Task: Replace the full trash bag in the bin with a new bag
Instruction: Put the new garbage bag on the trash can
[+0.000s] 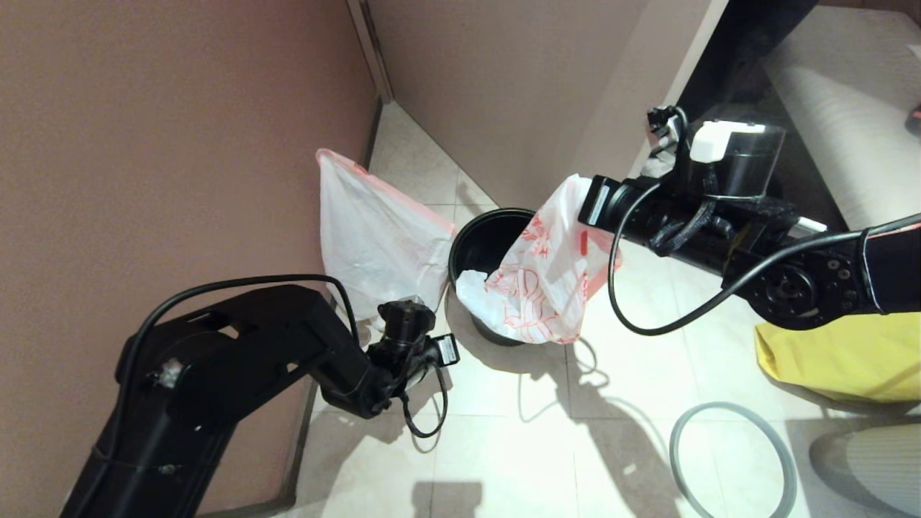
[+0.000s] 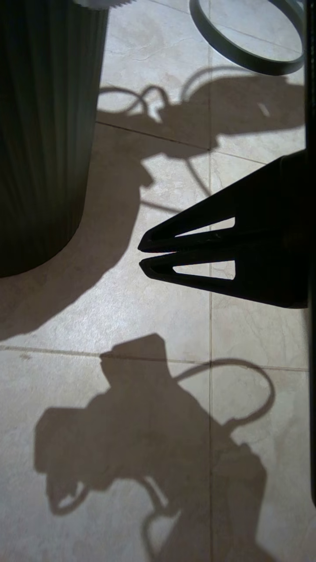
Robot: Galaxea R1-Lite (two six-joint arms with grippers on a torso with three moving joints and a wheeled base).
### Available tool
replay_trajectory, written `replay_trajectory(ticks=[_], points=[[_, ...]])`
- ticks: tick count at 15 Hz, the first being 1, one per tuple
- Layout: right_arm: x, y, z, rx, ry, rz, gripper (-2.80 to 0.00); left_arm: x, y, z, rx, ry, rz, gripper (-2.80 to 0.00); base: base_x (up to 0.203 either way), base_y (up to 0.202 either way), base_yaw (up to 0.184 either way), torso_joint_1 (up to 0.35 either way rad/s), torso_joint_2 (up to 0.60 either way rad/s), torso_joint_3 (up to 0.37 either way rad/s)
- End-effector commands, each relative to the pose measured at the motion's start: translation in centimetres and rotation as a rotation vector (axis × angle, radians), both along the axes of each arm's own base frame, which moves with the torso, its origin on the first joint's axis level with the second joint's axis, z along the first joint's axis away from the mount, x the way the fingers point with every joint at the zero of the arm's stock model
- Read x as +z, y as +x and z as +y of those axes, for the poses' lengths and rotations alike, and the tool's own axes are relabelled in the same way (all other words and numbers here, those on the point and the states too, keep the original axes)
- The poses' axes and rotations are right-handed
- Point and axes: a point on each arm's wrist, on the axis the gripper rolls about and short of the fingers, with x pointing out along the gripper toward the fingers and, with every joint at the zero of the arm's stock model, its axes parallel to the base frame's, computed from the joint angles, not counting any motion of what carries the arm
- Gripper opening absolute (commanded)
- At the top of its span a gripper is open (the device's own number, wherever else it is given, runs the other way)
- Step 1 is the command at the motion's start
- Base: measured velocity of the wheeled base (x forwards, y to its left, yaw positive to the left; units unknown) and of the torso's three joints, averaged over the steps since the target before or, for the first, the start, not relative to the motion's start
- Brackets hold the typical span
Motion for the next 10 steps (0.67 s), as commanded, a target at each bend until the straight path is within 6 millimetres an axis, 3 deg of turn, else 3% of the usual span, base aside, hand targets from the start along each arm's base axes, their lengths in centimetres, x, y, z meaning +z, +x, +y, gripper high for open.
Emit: replay_trajectory(ticks=[1,4,7,10], points=[[-0.9,-0.3,1.0,0.024,0.008,-0.048,-2.8,-1.1,-0.1,0.0,0.001,0.007,0.018,-2.8,0.0,0.0,0.0,0.0,0.0,0.0],[-0.7,-0.8,1.0,0.025,-0.003,-0.059,-2.8,-1.1,-0.3,-0.2,-0.004,0.008,0.02,-2.8,0.0,0.0,0.0,0.0,0.0,0.0],[-0.4,-0.9,0.9,0.025,0.0,-0.067,-2.8,0.6,-1.1,-0.1,-0.012,-0.002,0.001,-2.8,0.0,0.0,0.0,0.0,0.0,0.0],[-0.7,-0.8,1.0,0.028,-0.001,-0.059,-2.8,0.9,-1.3,0.2,-0.011,-0.01,-0.014,-2.8,0.0,0.0,0.0,0.0,0.0,0.0]])
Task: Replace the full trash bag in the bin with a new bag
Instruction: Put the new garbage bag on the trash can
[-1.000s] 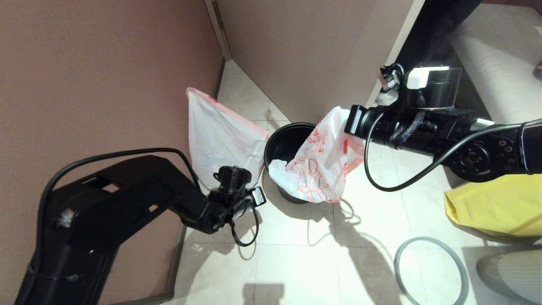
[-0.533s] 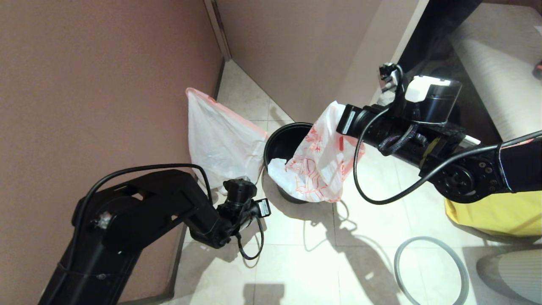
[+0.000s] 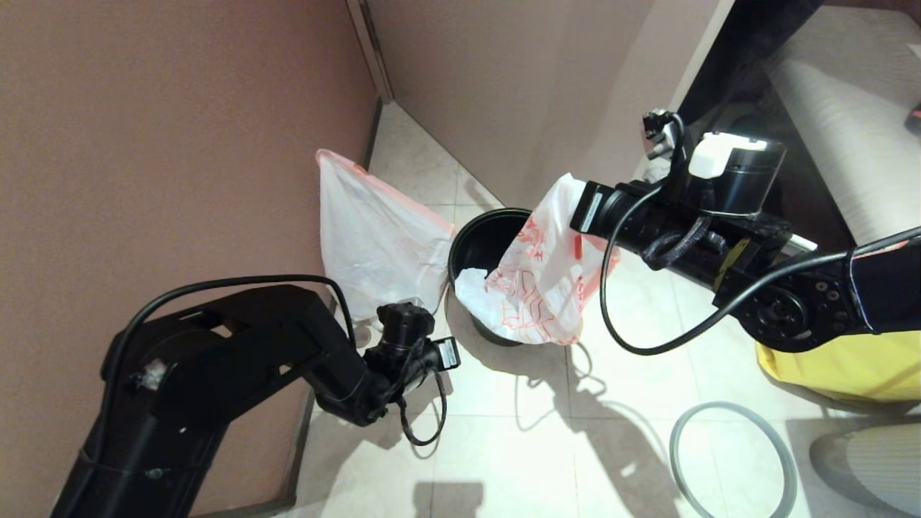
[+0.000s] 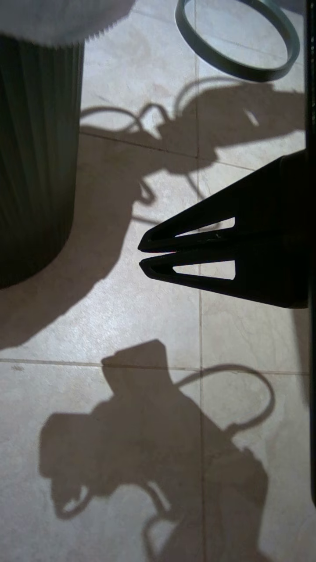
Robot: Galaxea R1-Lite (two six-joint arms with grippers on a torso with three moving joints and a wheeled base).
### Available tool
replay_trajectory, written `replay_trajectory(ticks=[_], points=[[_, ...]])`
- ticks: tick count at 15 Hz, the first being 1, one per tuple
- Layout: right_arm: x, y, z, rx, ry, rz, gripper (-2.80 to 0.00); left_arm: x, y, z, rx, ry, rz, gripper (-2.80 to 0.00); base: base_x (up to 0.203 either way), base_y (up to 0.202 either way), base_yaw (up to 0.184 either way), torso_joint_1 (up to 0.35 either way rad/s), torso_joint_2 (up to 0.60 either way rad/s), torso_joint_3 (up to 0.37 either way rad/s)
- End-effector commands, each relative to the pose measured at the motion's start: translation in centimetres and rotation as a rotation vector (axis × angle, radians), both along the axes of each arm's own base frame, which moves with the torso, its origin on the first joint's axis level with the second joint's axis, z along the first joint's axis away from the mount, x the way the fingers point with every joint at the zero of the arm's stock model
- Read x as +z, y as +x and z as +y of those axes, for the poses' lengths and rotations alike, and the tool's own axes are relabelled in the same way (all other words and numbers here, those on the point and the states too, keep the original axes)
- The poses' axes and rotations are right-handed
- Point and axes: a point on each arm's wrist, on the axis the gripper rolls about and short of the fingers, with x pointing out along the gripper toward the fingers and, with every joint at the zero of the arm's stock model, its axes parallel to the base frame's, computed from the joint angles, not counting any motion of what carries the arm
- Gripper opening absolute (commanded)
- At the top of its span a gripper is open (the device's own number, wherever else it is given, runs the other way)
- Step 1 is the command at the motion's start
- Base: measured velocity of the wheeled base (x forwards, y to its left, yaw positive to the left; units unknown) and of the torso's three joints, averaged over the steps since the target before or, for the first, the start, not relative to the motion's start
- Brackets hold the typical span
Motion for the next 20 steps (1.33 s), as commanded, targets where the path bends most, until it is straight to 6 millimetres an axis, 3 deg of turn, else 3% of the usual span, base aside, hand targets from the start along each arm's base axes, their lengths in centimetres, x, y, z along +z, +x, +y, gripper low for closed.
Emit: replay_trajectory(ticks=[1,3,5,8,11,14,16,20], points=[[-0.2,0.0,0.1,0.005,0.001,0.004,-2.8,0.4,-0.2,0.2,0.003,-0.012,-0.023,-2.8,0.0,0.0,0.0,0.0,0.0,0.0],[0.0,-0.6,0.3,0.012,-0.001,-0.002,-2.8,-0.4,-0.6,-0.1,-0.021,0.003,-0.056,-2.8,0.0,0.0,0.0,0.0,0.0,0.0],[1.7,-0.8,0.4,0.019,-0.001,-0.061,-2.8,-2.0,-0.5,-0.2,-0.044,0.044,-0.081,-2.8,0.0,0.0,0.0,0.0,0.0,0.0],[5.0,0.9,1.6,0.007,-0.12,-0.138,-2.8,-2.8,-0.7,-0.4,-0.066,0.079,-0.1,-2.8,0.0,0.0,0.0,0.0,0.0,0.0],[3.5,3.7,3.4,0.016,-0.314,-0.092,-2.8,-2.5,-0.5,-0.2,-0.064,0.08,-0.109,-2.8,0.0,0.0,0.0,0.0,0.0,0.0],[0.2,6.1,4.8,0.027,-0.468,-0.084,-2.8,-2.0,-0.3,0.1,-0.052,0.064,-0.139,-2.8,0.0,0.0,0.0,0.0,0.0,0.0],[0.7,7.1,5.0,-0.04,-0.504,-0.141,-2.8,-1.9,-0.1,0.1,-0.049,0.054,-0.163,-2.8,0.0,0.0,0.0,0.0,0.0,0.0],[-0.1,8.0,5.1,-0.096,-0.557,-0.158,-2.8,-2.0,-0.1,0.2,-0.046,0.06,-0.164,-2.8,0.0,0.0,0.0,0.0,0.0,0.0]])
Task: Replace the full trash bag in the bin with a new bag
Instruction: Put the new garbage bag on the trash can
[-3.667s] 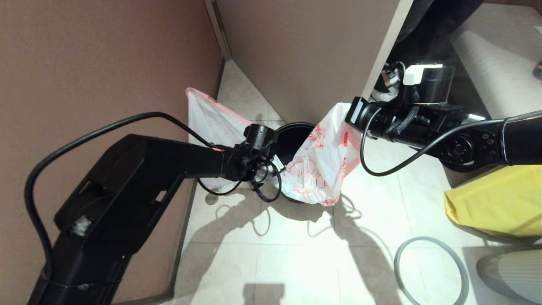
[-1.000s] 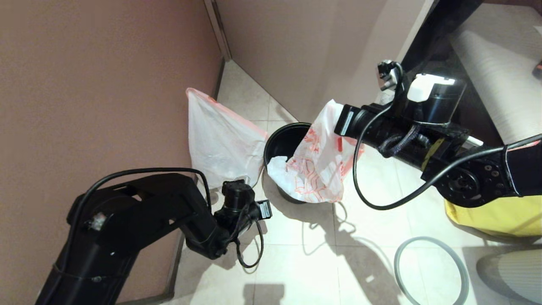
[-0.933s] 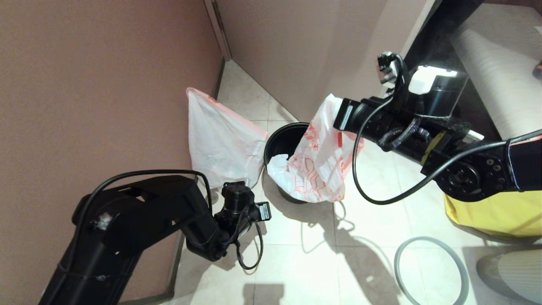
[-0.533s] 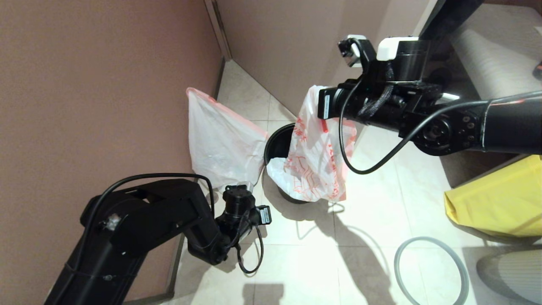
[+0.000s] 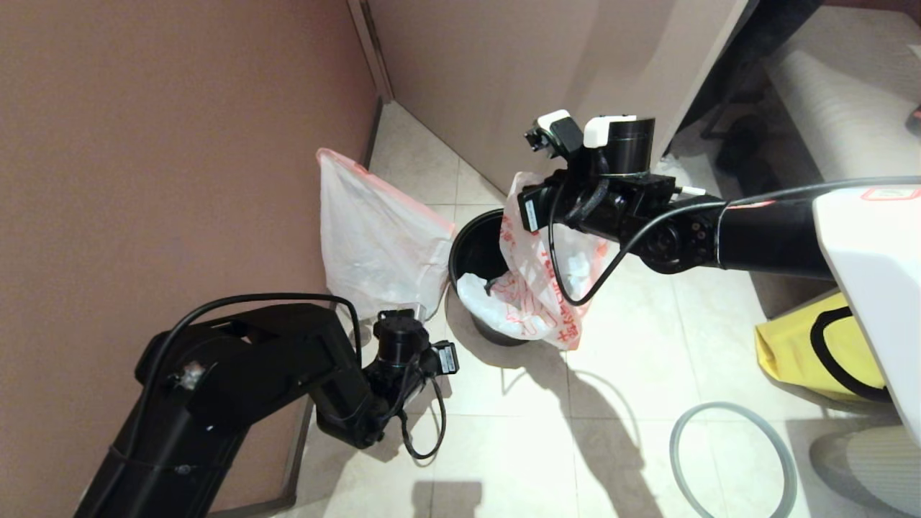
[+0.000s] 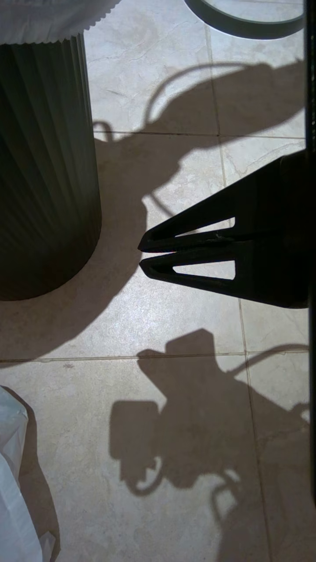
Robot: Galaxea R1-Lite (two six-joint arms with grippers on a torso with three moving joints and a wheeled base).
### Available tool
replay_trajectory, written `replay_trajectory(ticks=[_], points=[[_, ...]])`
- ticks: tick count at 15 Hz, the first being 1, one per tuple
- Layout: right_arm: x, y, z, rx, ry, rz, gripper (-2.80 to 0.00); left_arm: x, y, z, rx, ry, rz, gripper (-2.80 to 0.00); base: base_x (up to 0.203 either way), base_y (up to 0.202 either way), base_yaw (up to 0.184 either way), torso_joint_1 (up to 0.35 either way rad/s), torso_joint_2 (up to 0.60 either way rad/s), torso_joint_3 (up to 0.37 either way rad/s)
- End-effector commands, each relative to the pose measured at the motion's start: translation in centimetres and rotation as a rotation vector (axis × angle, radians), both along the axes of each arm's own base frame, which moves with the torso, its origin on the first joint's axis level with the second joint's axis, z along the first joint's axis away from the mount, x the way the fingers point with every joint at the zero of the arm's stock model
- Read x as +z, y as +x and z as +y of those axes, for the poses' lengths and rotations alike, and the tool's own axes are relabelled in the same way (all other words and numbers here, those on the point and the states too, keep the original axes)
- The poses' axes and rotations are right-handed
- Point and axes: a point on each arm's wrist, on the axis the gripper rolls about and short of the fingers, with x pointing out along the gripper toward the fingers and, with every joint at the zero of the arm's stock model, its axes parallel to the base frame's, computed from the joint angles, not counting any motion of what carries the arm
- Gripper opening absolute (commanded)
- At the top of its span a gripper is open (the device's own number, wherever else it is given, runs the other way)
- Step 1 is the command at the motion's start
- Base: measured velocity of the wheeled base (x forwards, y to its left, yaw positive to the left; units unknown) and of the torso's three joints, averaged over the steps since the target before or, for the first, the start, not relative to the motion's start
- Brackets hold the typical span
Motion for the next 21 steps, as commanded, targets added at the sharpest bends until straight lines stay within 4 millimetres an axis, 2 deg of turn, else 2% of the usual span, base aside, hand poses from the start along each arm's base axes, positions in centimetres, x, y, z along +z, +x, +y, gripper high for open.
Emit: replay_trajectory(ticks=[1,5,6,12,16,19,21], points=[[-0.6,0.6,-0.2,-0.014,-0.004,0.005,-2.8,-0.1,0.0,0.0,0.001,-0.003,-0.004,-2.8,0.0,0.0,0.0,0.0,0.0,0.0],[2.1,-0.4,-1.4,-0.049,0.029,-0.055,-2.8,0.1,0.1,0.0,0.001,-0.007,-0.014,-2.8,0.0,0.0,0.0,0.0,0.0,0.0],[2.4,-0.5,-1.5,-0.05,0.031,-0.058,0.0,0.1,0.1,0.0,0.001,-0.007,-0.014,-2.8,0.0,0.0,0.0,0.0,0.0,0.0],[2.9,-0.9,-1.7,-0.075,0.077,-0.036,0.0,0.0,0.1,0.0,0.001,-0.007,-0.014,-2.8,0.0,0.0,0.0,0.0,0.0,0.0],[2.1,-1.4,-3.0,-0.243,0.069,0.127,0.0,0.0,0.1,0.0,0.001,-0.006,-0.014,-2.8,0.0,0.0,0.0,0.0,0.0,0.0],[3.3,-3.6,-4.2,-0.273,0.116,0.207,0.0,-0.1,0.0,-0.1,-0.001,-0.004,-0.012,-2.8,0.0,0.0,0.0,0.0,0.0,0.0],[3.0,-4.5,-4.5,-0.276,0.097,0.254,0.0,-0.1,0.1,0.0,-0.001,0.001,-0.014,-2.8,0.0,0.0,0.0,0.0,0.0,0.0]])
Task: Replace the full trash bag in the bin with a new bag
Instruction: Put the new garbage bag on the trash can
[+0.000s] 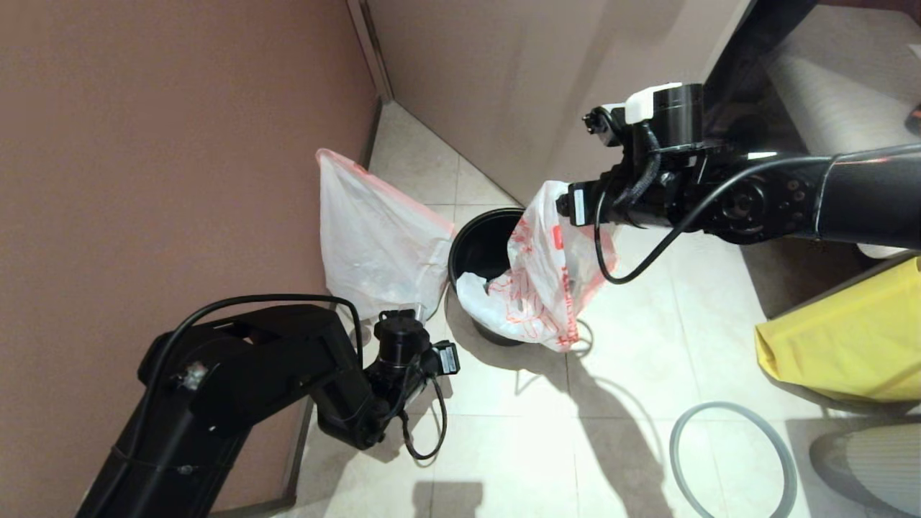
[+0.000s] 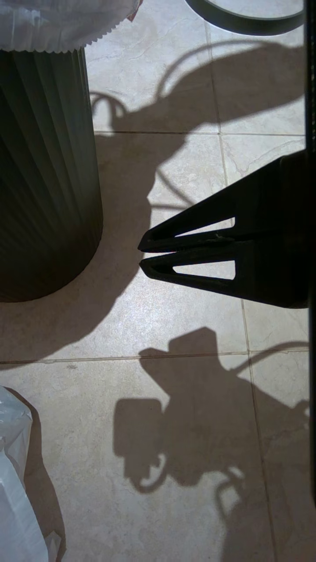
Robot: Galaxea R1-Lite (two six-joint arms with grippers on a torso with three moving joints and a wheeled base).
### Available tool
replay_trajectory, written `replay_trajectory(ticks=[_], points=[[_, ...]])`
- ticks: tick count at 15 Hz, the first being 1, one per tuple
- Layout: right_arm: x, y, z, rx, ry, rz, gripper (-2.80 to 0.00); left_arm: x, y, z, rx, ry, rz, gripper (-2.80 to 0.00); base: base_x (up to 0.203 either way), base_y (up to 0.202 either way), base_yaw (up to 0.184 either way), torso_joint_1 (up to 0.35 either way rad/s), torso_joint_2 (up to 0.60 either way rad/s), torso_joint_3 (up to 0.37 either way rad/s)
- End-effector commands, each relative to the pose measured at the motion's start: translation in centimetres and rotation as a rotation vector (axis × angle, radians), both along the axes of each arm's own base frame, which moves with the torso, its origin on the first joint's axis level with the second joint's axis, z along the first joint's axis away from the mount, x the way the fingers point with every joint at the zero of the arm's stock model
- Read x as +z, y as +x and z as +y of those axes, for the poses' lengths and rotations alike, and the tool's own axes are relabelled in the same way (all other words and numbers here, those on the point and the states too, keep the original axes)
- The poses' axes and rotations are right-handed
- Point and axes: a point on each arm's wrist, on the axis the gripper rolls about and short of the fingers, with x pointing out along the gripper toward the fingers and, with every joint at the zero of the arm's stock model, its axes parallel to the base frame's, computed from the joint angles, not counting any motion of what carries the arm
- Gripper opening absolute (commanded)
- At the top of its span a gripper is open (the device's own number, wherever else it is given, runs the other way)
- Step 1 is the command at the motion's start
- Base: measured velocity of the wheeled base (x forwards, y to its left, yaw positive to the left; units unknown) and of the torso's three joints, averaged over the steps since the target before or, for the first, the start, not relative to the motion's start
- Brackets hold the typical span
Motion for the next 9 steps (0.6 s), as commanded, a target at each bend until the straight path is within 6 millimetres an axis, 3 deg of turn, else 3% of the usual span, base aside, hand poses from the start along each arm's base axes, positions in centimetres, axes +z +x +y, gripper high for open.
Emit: replay_trajectory(ticks=[1,6,9], points=[[0.7,-1.1,-0.4,0.004,-0.008,0.017,0.0,-0.1,0.0,0.0,0.001,0.001,-0.004,-2.8,0.0,0.0,0.0,0.0,0.0,0.0],[-0.9,-1.2,-1.2,0.076,-0.16,0.127,0.0,-0.2,0.0,-0.2,-0.003,0.003,-0.005,-2.8,0.0,0.0,0.0,0.0,0.0,0.0],[0.8,-2.8,-2.6,0.202,-0.101,0.112,0.0,-0.2,0.0,-0.2,-0.003,0.003,-0.005,-2.8,0.0,0.0,0.0,0.0,0.0,0.0]])
